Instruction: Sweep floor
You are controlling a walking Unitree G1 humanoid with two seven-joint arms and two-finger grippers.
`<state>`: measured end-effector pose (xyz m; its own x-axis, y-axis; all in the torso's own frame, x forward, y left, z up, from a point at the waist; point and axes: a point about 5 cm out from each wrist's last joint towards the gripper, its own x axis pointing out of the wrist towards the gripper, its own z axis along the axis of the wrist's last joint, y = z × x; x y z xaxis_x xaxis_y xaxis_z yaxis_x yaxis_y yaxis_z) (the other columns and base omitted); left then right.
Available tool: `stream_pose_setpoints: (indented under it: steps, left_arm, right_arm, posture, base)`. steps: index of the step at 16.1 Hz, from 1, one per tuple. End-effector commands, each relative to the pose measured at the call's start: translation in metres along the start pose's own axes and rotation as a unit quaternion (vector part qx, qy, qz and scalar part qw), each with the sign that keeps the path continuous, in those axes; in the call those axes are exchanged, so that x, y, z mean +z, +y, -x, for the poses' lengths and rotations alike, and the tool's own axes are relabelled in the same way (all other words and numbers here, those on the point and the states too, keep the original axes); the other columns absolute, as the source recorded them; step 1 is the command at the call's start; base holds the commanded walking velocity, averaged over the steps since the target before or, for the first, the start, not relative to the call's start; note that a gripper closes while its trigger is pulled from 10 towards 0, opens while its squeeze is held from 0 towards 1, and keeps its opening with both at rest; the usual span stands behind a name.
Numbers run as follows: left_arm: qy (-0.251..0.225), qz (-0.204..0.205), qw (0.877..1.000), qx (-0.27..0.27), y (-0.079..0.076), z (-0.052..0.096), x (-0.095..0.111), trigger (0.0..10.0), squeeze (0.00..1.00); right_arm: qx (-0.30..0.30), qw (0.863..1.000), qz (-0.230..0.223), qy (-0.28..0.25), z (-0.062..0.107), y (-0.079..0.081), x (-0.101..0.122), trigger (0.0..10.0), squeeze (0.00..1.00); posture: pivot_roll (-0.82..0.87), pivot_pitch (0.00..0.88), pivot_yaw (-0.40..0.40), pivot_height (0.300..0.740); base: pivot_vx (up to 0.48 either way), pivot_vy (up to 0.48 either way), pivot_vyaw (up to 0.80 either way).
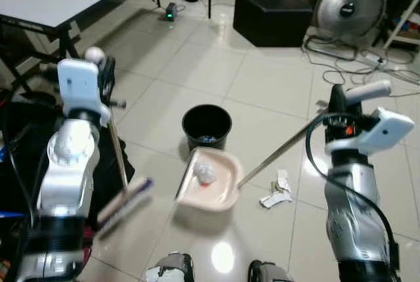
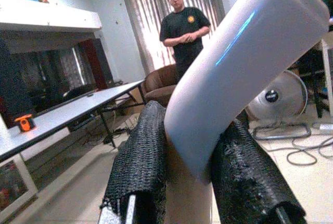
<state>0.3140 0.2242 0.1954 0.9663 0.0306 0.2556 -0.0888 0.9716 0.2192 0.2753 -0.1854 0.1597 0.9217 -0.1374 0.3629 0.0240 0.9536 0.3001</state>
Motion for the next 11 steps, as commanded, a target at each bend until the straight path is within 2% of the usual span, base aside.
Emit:
stream_pose_setpoints:
  steps: [1,5,9,11]
  left_arm:
    - [-0.012,-0.006,1.0,0.011,0.002,0.001,0.008,10.0,0.0]
    - [-0.003,-0.001,1.0,-0.003,-0.013,0.012,0.008,10.0,0.0]
    - [0.004,0.006,0.999,-0.048,-0.035,0.021,0.01,10.0,0.0]
    - [0.002,0.018,0.998,-0.059,-0.041,0.023,0.012,10.0,0.0]
  right_arm:
    - [0.007,1.0,-0.017,-0.017,-0.003,0.005,0.014,10.0,0.0]
    - [0.04,0.999,-0.015,0.006,-0.016,0.02,0.036,10.0,0.0]
    - [0.054,0.998,-0.038,-0.024,-0.044,0.026,0.083,10.0,0.0]
    - [0.05,0.998,-0.037,-0.027,-0.052,0.024,0.095,10.0,0.0]
  posture:
    - [0.01,0.029,0.043,0.74]
    - [0.01,0.027,0.045,0.74]
    - [0.0,0.024,0.044,0.74]
    - [0.0,0.017,0.044,0.74]
  base:
    - [0.0,0.0,0.0]
    - [0.0,0.0,0.0]
    - [0.0,0.0,0.0]
    - [0.0,0.0,0.0]
